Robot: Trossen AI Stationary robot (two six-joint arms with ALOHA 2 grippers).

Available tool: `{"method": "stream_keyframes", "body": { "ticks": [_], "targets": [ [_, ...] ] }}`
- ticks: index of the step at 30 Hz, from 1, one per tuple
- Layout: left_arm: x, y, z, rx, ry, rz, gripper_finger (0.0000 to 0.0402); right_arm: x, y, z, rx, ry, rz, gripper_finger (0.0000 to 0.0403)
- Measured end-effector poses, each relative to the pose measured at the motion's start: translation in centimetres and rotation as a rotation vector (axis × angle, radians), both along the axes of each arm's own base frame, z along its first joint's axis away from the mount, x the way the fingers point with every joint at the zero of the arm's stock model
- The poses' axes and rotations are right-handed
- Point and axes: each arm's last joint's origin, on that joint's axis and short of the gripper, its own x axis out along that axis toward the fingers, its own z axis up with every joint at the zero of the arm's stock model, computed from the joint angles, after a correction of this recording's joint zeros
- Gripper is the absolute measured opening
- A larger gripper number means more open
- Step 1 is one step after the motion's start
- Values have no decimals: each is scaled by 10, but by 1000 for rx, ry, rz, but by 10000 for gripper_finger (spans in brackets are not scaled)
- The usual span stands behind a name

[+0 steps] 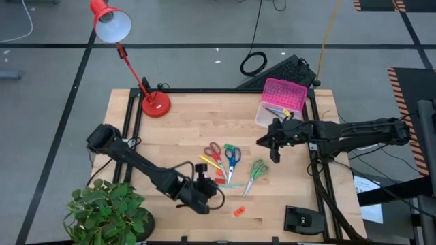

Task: Pack school essentials
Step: Put the light blue pencil into the supply box

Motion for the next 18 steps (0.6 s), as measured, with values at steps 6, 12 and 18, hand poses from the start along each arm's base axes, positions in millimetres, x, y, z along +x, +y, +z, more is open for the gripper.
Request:
{"method": "stream_keyframes", "body": {
  "ticks": [6, 12, 18],
  "targets": [
    [1, 22, 24, 41, -44, -14, 28, -3, 7, 14, -21, -60, 25, 81],
    [-1, 42, 48, 63, -97, -9, 28, -6, 16, 21, -132, -102, -12, 128],
    [-4, 64, 68, 92, -140, 4, 28, -3, 28, 29, -220, -194, 85, 171]
  ]
}}
